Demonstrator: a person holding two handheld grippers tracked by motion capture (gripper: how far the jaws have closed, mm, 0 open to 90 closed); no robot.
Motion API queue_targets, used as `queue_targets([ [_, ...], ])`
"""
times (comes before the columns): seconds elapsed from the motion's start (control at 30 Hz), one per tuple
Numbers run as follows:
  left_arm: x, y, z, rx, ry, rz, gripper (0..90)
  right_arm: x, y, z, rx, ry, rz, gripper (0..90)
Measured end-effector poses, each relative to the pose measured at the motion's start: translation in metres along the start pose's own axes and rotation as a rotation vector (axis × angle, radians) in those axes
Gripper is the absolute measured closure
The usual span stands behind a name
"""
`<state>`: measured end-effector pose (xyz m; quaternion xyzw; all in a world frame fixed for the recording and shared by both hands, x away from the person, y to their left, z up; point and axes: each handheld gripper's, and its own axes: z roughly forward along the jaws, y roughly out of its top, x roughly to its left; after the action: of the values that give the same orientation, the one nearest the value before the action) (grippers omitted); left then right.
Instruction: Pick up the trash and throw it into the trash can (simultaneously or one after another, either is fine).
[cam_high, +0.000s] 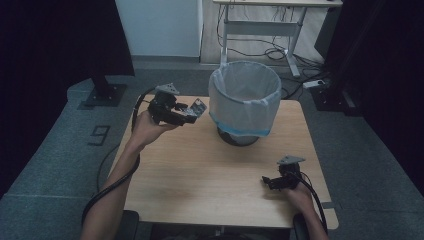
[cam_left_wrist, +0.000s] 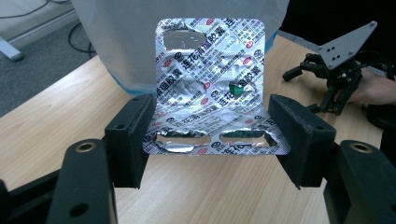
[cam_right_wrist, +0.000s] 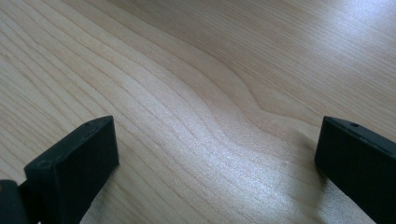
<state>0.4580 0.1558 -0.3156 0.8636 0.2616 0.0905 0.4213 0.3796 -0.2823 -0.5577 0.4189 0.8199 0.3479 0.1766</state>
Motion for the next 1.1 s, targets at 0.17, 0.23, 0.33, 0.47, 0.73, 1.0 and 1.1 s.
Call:
queue_targets([
  [0.17, 0.000, 0.012, 0.000, -0.006, -0.004, 0.003, 33.8, 0.000, 0.000, 0.000, 0.000, 0.001, 0.000, 0.0],
  [0.23, 0.000, 0.015, 0.000, -0.004, -0.004, 0.005, 33.8, 0.000, 0.000, 0.000, 0.000, 0.001, 0.001, 0.0],
  [0.33, 0.001, 0.021, -0.001, -0.004, -0.004, 0.006, 33.8, 0.000, 0.000, 0.000, 0.000, 0.000, 0.000, 0.0],
  [0.47, 0.001, 0.028, 0.000, -0.009, -0.010, 0.005, 33.8, 0.000, 0.000, 0.000, 0.000, 0.000, 0.001, 0.0],
  [0.73, 0.000, 0.045, 0.000, -0.007, -0.009, 0.014, 33.8, 0.000, 0.000, 0.000, 0.000, 0.000, 0.002, 0.0],
  [1.0, 0.000, 0.066, 0.003, -0.012, -0.004, 0.017, 33.8, 0.000, 0.000, 0.000, 0.000, 0.000, 0.002, 0.0],
  [1.1, 0.000, 0.075, 0.008, -0.006, -0.001, 0.022, 33.8, 0.000, 0.000, 0.000, 0.000, 0.000, 0.002, 0.0],
])
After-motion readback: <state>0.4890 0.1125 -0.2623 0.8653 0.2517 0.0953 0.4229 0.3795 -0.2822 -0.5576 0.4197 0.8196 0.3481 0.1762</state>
